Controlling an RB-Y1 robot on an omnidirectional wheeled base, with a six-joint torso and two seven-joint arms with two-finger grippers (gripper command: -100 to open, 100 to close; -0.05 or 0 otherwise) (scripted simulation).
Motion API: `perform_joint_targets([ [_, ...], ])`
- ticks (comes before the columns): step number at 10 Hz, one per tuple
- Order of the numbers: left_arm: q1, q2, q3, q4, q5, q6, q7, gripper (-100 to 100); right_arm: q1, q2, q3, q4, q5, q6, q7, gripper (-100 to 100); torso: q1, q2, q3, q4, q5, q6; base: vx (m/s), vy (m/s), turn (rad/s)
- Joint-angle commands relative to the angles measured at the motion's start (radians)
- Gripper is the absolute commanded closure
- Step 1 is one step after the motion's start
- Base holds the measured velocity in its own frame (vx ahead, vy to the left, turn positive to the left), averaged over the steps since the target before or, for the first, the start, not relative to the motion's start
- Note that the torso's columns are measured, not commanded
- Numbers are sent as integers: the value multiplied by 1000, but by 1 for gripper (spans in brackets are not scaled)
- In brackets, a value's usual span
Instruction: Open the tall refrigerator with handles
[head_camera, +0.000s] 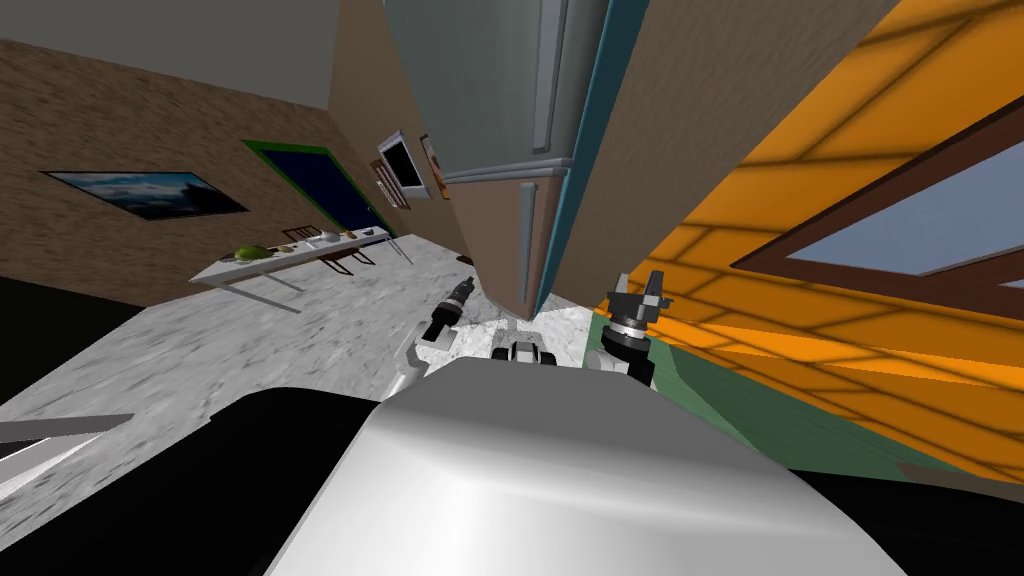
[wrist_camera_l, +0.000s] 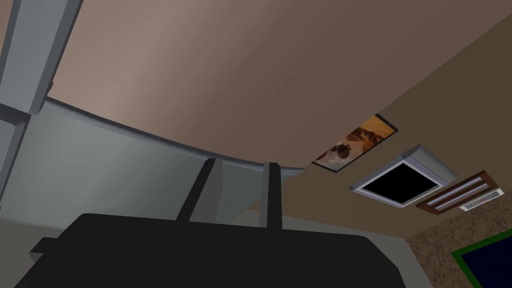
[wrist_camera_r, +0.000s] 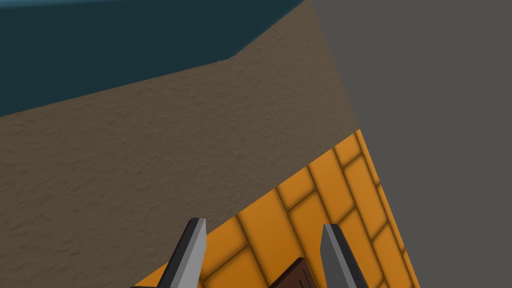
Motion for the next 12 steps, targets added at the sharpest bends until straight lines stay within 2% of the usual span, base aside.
perform_joint_targets([
  [1, -3, 4, -21, 28, -20, -16, -21, -100, 0, 0, 0, 0, 0, 0, 0, 0, 5, 0, 0, 0, 1, -1, 115, -147, -68],
  [4, -11, 18, -52, 78, -50, -39, -51, -100, 0, 0, 0, 0, 0, 0, 0, 0, 22, 10, 6, 3, 6, -1, 134, -140, -126],
  [9, -24, 43, -106, 164, -103, -79, -104, -100, 0, 0, 0, 0, 0, 0, 0, 0, 18, 9, 6, 3, 5, -1, 154, -129, -153],
  [10, -26, 45, -111, 172, -108, -82, -109, -100, 0, 0, 0, 0, 0, 0, 0, 0, 20, 9, 5, 2, 5, -1, 139, -101, -67],
  [12, -24, 49, -106, 146, -102, -59, -107, -100, 0, 0, 0, 0, 0, 0, 0, 0, 23, 14, 8, 4, 6, -1, 84, -45, -19],
])
